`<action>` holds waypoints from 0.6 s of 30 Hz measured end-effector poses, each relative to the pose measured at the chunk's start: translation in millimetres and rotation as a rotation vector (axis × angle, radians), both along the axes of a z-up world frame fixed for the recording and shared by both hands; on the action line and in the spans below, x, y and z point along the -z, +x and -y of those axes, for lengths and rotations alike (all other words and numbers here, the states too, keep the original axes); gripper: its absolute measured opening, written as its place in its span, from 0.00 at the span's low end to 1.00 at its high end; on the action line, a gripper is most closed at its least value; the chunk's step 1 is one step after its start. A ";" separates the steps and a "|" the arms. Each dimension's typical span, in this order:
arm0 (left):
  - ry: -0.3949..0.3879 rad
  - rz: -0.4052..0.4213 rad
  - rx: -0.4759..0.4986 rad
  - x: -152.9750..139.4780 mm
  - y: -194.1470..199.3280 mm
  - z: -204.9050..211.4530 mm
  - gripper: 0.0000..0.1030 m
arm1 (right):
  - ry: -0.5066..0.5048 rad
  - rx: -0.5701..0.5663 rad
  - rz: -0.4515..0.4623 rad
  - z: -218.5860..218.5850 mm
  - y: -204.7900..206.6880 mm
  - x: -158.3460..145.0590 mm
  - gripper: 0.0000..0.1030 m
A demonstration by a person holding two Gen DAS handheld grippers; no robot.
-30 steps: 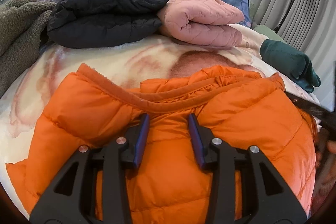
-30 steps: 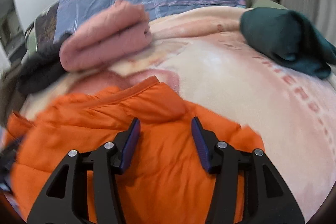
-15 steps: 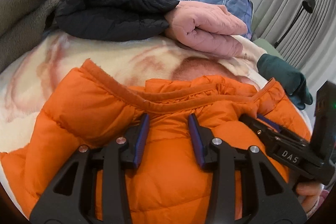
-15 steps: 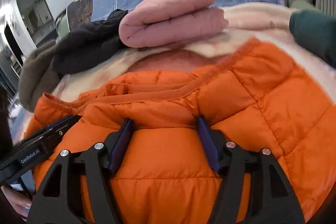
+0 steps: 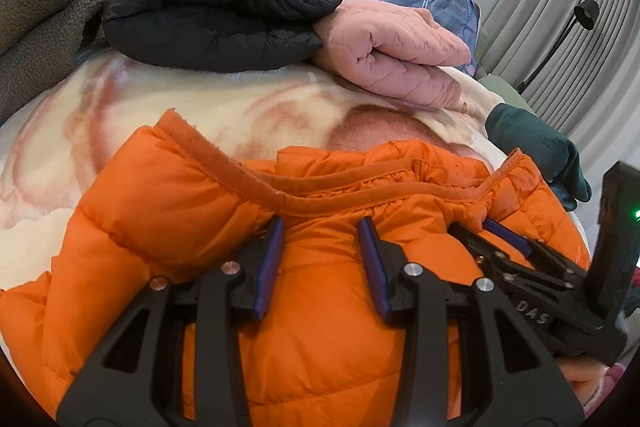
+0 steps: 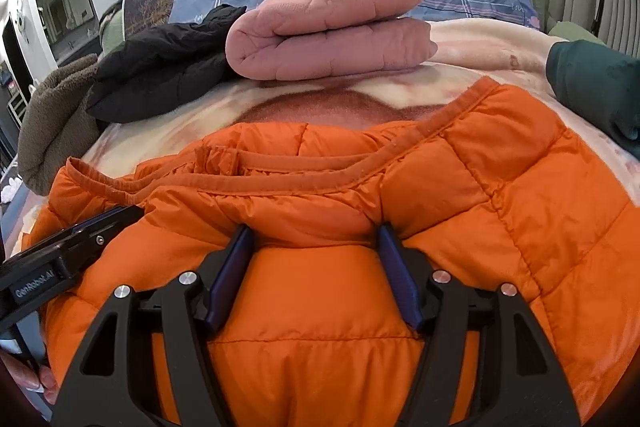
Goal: Fold large clothes
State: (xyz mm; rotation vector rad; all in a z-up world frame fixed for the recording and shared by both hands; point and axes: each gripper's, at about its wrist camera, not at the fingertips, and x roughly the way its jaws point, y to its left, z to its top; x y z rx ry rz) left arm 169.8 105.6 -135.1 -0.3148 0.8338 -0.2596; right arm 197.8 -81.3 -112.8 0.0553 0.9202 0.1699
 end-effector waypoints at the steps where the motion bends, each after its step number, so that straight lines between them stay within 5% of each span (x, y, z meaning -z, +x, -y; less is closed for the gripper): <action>1: 0.006 0.001 0.000 0.1 -0.5 1.0 0.38 | 0.010 0.020 -0.001 2.6 -7.7 -8.2 0.63; 4: 0.011 0.003 0.000 0.6 -0.6 0.9 0.38 | 0.109 0.020 0.045 8.0 -45.6 -32.6 0.64; 8: 0.009 0.003 0.003 0.4 -0.4 0.9 0.39 | -0.013 -0.052 0.116 -2.0 -81.8 -6.6 0.68; 12: 0.001 -0.002 0.007 1.1 0.1 0.5 0.39 | 0.001 -0.049 0.073 -0.3 -73.3 1.5 0.70; 18: 0.009 0.001 0.008 1.3 -0.1 0.1 0.39 | 0.018 -0.001 0.096 2.8 -104.1 -35.4 0.69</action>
